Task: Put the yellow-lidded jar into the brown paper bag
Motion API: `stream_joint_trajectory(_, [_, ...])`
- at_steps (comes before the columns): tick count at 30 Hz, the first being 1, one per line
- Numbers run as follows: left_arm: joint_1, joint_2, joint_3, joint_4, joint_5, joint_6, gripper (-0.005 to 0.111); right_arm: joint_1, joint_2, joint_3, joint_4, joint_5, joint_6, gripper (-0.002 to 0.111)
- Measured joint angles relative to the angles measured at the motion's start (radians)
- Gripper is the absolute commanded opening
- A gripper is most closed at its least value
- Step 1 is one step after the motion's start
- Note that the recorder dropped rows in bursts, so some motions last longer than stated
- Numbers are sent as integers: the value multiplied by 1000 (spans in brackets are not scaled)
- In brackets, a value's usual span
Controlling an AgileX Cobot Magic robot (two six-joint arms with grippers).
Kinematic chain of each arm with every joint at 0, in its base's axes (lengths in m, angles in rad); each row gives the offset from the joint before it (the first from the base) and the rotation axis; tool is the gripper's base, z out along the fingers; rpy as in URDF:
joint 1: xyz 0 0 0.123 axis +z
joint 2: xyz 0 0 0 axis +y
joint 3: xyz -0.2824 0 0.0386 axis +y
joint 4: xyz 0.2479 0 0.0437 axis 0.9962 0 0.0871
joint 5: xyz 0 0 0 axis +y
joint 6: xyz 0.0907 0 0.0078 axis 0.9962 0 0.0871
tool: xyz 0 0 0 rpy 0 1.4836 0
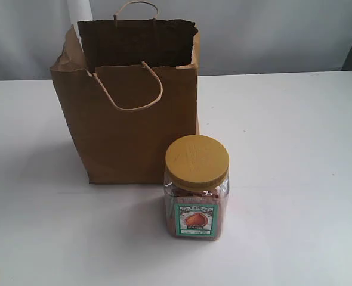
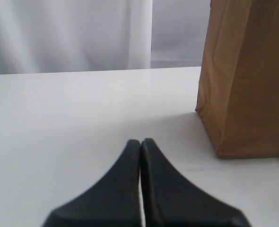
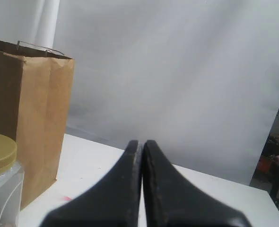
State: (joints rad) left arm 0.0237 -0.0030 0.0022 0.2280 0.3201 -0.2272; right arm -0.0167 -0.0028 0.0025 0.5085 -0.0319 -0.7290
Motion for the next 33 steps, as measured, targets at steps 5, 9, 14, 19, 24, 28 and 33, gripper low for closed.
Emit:
stream_joint_trajectory(5, [0,0,0,0,0,0,1,0,0,0,0,0,0,0])
stream_joint_trajectory(9, [0,0,0,0,0,0,1,0,0,0,0,0,0,0])
stream_joint_trajectory(14, [0,0,0,0,0,0,1,0,0,0,15,-24,32,0])
stream_joint_trajectory(19, [0,0,0,0,0,0,1,0,0,0,93,-65,151,0])
stream_joint_trajectory(24, [0,0,0,0,0,0,1,0,0,-2,193,-113,327,0])
stream_joint_trajectory(28, [0,0,0,0,0,0,1,0,0,-79,202,5,352,0])
stream_joint_trajectory(33, [0,0,0,0,0,0,1,0,19,-274,140,247,352,0])
